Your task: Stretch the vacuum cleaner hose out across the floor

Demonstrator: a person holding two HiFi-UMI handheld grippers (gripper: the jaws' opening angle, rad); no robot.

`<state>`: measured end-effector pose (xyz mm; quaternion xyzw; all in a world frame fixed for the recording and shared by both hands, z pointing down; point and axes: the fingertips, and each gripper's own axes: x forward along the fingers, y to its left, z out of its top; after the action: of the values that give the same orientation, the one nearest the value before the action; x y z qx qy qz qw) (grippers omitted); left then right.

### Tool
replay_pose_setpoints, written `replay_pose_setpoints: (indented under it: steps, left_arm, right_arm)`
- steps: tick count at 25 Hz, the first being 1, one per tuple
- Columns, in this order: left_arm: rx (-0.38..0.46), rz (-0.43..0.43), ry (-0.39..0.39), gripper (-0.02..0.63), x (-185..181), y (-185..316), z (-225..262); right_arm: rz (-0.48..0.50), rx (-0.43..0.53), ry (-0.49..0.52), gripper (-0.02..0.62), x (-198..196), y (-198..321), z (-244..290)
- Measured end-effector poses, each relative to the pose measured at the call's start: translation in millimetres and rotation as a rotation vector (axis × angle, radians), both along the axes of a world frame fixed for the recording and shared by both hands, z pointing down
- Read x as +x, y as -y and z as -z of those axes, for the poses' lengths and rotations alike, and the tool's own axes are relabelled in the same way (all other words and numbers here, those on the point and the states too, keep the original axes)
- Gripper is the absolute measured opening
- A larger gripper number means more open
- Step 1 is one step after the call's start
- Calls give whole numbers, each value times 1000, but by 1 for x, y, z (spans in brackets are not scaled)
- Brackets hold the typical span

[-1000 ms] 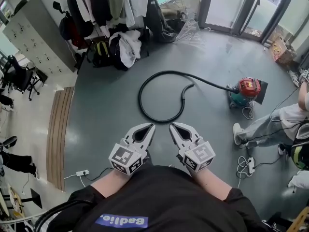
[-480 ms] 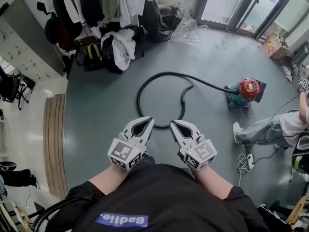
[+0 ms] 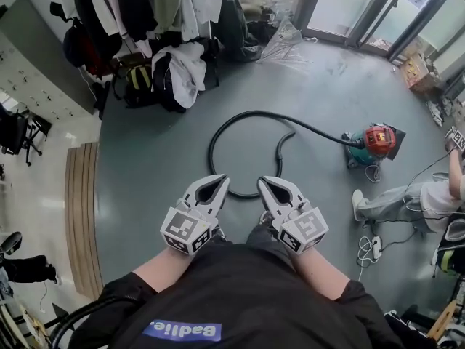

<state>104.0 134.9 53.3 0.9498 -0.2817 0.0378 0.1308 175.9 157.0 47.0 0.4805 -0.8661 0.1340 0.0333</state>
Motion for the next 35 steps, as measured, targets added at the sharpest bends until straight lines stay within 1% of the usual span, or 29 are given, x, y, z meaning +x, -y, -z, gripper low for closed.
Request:
replay_pose_setpoints:
  steps: [3,7,11,15,17,20,23,26,31,35]
  left_arm:
    - [6,21,15,8,20,20,-2]
    - [-5,74,40,8,53,47,-3]
    - [-6,109,56,8,104,81,0]
    - [-25,144,84,8,148,106,-11]
    - [-35,155,101,8,162,114,-17]
    - [-49,181,115,8,172,127,-23]
    - [-60,201,123,8,174,137,-29]
    - [-71,222,128,8,162,145,-36]
    - [-78,246,117,9,124,161,-50]
    - [-109,243,118,9,82,177,-69]
  right_arm:
    - [16,4,14,5,23,23,-4]
    - [76,-3,38,5,56,50,-9]
    - [137,-2,47,5,105,81,-9]
    - [173,-22,67,6,150,108,-25]
    - [194,-31,73,6,164,121,-31]
    - [225,-42,79,6,175,140,-37]
    - [251,-46,78,6,177,156,-42]
    - [269,-49,74,6,166,166,-45]
    - [285,-65,43,6,131,177,-55]
    - [263,-81,12,6,97,187,-59]
